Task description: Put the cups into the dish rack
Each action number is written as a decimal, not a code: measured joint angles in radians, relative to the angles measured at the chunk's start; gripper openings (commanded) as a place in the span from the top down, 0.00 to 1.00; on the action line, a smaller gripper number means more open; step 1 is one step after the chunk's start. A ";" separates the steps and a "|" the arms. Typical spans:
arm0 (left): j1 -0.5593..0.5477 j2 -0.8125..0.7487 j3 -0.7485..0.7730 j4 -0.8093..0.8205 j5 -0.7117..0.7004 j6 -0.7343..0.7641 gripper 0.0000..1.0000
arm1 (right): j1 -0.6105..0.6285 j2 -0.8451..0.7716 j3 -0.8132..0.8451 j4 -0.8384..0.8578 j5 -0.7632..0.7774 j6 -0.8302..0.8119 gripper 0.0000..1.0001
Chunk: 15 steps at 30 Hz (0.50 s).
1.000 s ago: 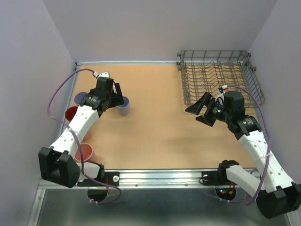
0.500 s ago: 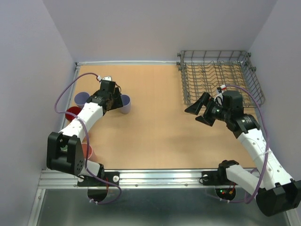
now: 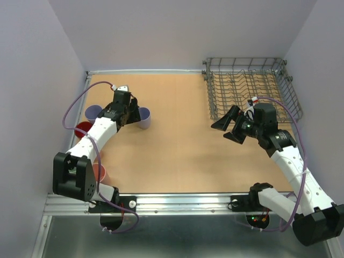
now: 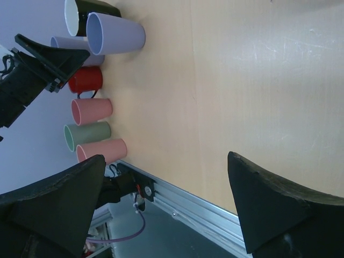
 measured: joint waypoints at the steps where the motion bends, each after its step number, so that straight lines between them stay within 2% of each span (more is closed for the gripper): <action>1: 0.000 -0.006 0.000 0.000 0.003 0.001 0.27 | 0.000 0.000 0.000 0.000 0.000 -0.001 0.00; 10: 0.000 -0.010 0.008 0.001 0.014 0.003 0.27 | 0.000 0.000 0.016 -0.002 0.002 -0.024 0.00; 15: 0.000 0.050 0.008 0.031 0.014 0.002 0.30 | 0.000 0.009 0.043 -0.001 0.004 -0.043 0.00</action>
